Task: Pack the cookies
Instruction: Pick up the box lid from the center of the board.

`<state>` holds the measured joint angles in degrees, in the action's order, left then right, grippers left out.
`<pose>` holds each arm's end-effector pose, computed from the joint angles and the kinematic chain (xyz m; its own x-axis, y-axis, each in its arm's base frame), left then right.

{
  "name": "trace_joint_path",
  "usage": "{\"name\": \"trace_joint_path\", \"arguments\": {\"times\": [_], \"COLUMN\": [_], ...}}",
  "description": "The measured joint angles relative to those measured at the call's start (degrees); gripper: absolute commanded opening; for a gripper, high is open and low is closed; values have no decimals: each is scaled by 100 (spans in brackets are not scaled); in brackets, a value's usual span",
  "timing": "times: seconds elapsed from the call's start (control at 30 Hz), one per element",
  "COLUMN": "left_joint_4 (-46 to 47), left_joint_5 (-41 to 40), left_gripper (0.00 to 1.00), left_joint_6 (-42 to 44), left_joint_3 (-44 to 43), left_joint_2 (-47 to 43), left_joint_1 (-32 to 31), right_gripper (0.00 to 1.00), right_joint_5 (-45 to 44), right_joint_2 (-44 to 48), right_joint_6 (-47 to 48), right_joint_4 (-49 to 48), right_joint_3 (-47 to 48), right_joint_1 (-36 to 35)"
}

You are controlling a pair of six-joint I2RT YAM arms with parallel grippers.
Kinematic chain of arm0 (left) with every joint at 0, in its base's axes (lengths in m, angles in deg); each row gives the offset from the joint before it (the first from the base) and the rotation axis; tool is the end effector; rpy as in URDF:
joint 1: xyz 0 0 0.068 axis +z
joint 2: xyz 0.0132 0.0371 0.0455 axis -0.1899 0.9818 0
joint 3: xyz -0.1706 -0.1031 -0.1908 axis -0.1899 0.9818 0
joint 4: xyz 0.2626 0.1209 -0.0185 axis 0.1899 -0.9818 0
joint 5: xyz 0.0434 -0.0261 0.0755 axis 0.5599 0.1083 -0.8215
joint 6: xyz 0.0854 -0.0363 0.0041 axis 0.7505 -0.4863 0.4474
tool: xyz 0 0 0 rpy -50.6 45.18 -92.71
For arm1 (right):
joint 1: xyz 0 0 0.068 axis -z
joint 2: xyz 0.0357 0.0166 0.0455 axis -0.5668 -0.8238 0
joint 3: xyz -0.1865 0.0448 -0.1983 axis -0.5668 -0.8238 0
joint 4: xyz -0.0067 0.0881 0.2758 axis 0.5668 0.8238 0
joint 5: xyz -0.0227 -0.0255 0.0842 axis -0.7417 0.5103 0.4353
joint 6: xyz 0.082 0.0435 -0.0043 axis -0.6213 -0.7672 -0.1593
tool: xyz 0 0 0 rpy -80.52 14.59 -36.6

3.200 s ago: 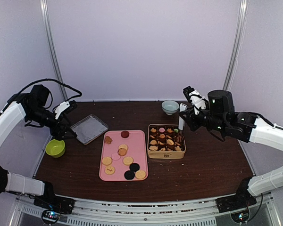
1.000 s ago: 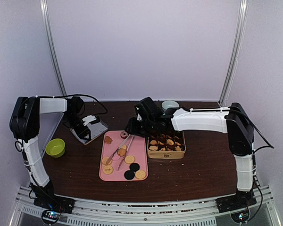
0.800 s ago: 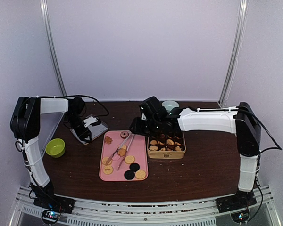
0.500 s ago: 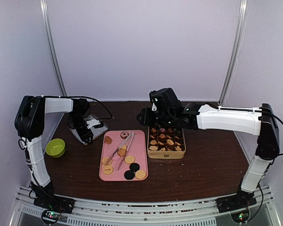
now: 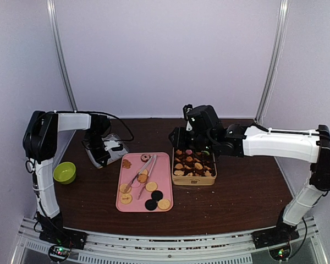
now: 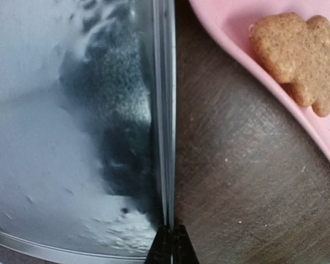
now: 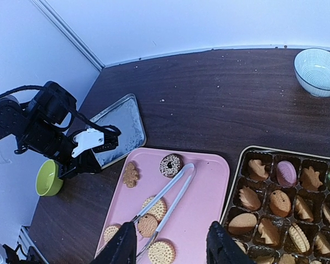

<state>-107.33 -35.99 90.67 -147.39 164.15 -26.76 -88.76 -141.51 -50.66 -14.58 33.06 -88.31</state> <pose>0.3967 -0.1159 0.0920 -0.6985 0.7149 -0.0305 0.7156 0.6979 -0.0292 0.2775 0.3569 0.2679 -0.6805 0.1294 -0.7213 -0.3698 0.7892 0.4904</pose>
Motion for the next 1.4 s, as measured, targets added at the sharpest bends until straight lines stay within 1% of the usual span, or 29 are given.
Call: {"name": "trace_joint_path", "arguments": {"times": [0.27, 0.43, 0.57, 0.7, 0.77, 0.87, 0.93, 1.07, 1.23, 1.4], "left_joint_4": [-247, -704, -1357, -2168, -2535, -3003, -3320, -3626, -3768, -3797], "left_joint_5": [-114, -229, -74, 625, 992, 1390, 1565, 1709, 1646, 1565], "left_gripper": [0, 0, 0, 0, 0, 0, 0, 0, 0, 0], "left_joint_6": [-2, 33, 177, 507, 699, 962, 1108, 1274, 1364, 1462], "left_joint_3": [0, -133, -697, -1598, -1886, -1996, -1974, -1751, -1637, -1624], "left_joint_2": [-79, -474, -1010, -1576, -1878, -2302, -2498, -2643, -2662, -2774], "left_joint_1": [-4, -4, -4, -57, -199, -645, -1088, -1757, -2085, -2341], "right_gripper": [49, 56, 62, 67, 67, 67, 67, 67, 67, 64], "right_joint_5": [-57, 2, 286, 931, 1268, 1729, 1917, 1937, 1707, 1394], "right_joint_2": [339, 691, 1228, 1779, 1904, 1930, 1930, 1932, 1915, 1663], "right_joint_6": [586, 1394, 2330, 3499, 4033, 4894, 5425, 6524, 7792, 8557], "right_joint_4": [-232, -551, -1137, -1703, -1797, -1711, -1572, -1187, -409, 50], "right_joint_3": [-181, -319, -859, -1534, -1681, -1657, -1574, -1305, -876, -710], "right_joint_1": [-22, -22, -22, -22, -22, -37, -101, -372, -955, -1250]}}
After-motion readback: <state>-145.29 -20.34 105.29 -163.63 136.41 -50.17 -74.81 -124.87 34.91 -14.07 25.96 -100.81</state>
